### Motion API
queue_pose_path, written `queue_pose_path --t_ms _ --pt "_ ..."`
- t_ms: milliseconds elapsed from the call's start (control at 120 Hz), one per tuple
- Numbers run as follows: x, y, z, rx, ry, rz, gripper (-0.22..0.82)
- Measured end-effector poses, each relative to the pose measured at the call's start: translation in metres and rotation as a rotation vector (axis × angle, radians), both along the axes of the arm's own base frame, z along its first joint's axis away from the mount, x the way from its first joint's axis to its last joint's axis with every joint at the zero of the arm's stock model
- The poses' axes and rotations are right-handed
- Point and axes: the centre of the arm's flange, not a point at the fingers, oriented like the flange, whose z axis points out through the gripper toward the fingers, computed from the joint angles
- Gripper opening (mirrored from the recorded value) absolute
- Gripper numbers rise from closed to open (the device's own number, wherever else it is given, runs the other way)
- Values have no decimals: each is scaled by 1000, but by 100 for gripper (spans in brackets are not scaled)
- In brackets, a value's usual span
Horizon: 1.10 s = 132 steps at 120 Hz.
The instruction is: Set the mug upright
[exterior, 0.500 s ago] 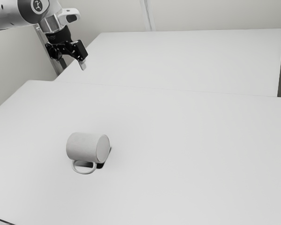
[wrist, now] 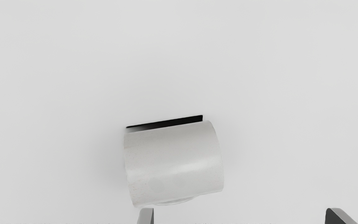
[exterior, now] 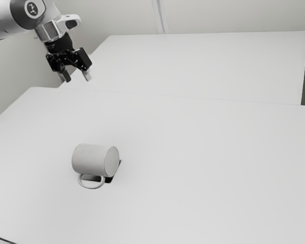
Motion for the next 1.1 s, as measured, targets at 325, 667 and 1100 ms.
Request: queue_pose_path --t_ms 325,667,1100 --pt "-45 142 -88 -463 70 191 60" --pt "-62 161 -240 -776 123 190 60" --pt "-90 167 -298 -894 -11 177 60"
